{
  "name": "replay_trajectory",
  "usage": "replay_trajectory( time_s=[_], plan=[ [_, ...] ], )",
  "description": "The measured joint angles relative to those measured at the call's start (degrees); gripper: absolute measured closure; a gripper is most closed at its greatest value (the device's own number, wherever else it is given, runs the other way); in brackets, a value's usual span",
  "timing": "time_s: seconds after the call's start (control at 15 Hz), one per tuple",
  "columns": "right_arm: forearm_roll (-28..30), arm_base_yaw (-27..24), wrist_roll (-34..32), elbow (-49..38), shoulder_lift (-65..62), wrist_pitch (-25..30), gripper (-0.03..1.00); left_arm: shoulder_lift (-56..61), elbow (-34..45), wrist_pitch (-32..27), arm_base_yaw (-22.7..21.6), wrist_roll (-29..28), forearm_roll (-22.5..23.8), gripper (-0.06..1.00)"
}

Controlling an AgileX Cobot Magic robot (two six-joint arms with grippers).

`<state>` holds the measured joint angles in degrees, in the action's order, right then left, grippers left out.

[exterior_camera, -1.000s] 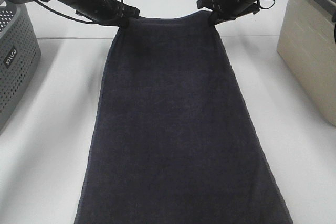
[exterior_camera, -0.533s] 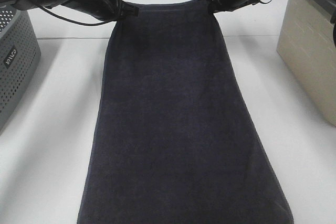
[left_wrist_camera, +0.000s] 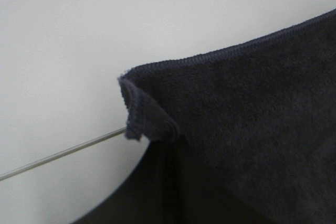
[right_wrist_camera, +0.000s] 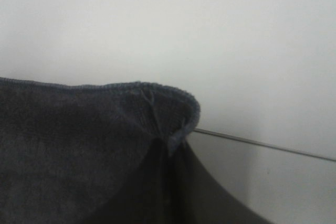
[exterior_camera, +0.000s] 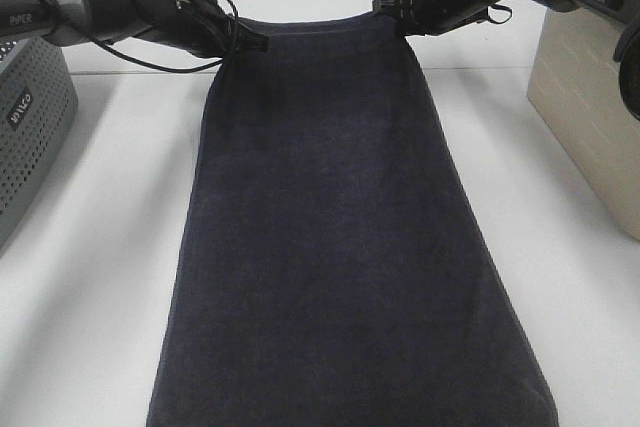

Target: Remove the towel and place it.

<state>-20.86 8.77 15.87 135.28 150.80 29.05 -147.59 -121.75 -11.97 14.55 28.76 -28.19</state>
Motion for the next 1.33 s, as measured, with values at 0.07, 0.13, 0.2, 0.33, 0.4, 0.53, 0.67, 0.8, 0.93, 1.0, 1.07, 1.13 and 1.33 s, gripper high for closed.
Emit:
replay_trajectory(
  time_s=[0.07,0.13,0.2,0.33,0.4,0.53,0.67,0.8,0.93,1.0,1.07,1.13,1.33],
  plan=[
    [0.00,0.00,0.00,0.06,0.86,-0.46,0.95,-0.80,-0.57,0.40,0.06,0.00,0.00,0.94],
    [0.00,0.00,0.00,0.06,2.01,-0.74,0.95,-1.72,-1.20,0.52,0.06,0.00,0.00,0.94],
    [0.00,0.00,0.00,0.06,2.58,-0.74,0.95,-2.12,-1.60,0.63,0.06,0.00,0.00,0.94],
    [0.00,0.00,0.00,0.06,4.13,-0.92,0.95,-4.01,-3.90,0.97,0.11,0.00,0.00,0.94],
    [-0.06,0.00,0.00,0.06,4.47,-2.06,0.95,-5.84,-6.36,1.03,0.11,0.00,0.00,0.94],
    [-0.11,0.00,0.00,0.06,4.53,-3.44,0.95,-6.53,-6.93,1.38,0.11,0.00,0.00,0.94],
    [-0.63,0.00,0.00,0.06,4.76,-4.07,0.95,-6.70,-6.93,1.78,0.11,0.00,0.00,0.94],
    [-1.43,0.00,0.00,0.06,5.04,-4.13,0.95,-6.76,-6.93,1.83,0.11,0.00,0.00,0.94],
    [-1.72,0.00,0.06,0.06,5.10,-4.58,0.95,-6.76,-6.93,2.18,0.11,0.00,0.00,0.94],
    [-2.06,0.00,0.17,0.06,5.10,-4.58,0.95,-6.76,-6.93,2.86,0.11,0.00,0.00,0.94],
    [-2.35,0.00,0.63,0.06,5.10,-4.58,0.95,-6.88,-6.93,3.27,0.11,0.00,0.00,0.94],
    [-2.69,0.00,1.26,0.06,5.10,-4.58,0.95,-7.05,-7.05,3.61,0.11,0.00,0.00,0.94],
    [-2.92,0.00,1.49,0.06,5.10,-5.04,0.91,-8.71,-7.33,4.30,0.11,-0.17,-0.63,0.94]
  ],
)
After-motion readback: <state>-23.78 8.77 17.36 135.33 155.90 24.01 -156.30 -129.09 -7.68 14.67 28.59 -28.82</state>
